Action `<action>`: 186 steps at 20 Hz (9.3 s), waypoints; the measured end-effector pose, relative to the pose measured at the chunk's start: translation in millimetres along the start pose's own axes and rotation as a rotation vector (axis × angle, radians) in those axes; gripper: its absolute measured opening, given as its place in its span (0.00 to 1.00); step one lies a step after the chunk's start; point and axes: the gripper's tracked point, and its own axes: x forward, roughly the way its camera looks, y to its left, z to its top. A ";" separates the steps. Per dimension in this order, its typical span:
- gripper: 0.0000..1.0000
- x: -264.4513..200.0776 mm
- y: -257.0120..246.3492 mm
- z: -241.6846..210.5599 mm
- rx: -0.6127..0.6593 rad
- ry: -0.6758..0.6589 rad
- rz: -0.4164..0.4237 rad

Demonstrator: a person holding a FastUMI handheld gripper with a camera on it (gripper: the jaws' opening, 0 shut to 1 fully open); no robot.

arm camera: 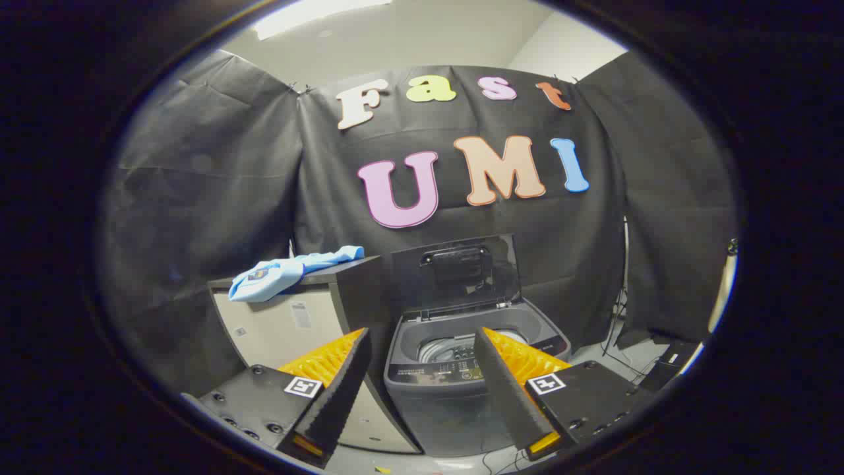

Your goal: Put the clothes into the washing machine and then close the washing machine lid.

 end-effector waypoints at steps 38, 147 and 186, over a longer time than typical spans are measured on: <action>0.97 119.0 181.1 127.7 -0.119 -0.018 0.185; 0.98 238.2 -60.3 -40.3 -0.004 0.438 0.155; 0.98 524.5 -55.4 89.7 -0.039 0.230 0.025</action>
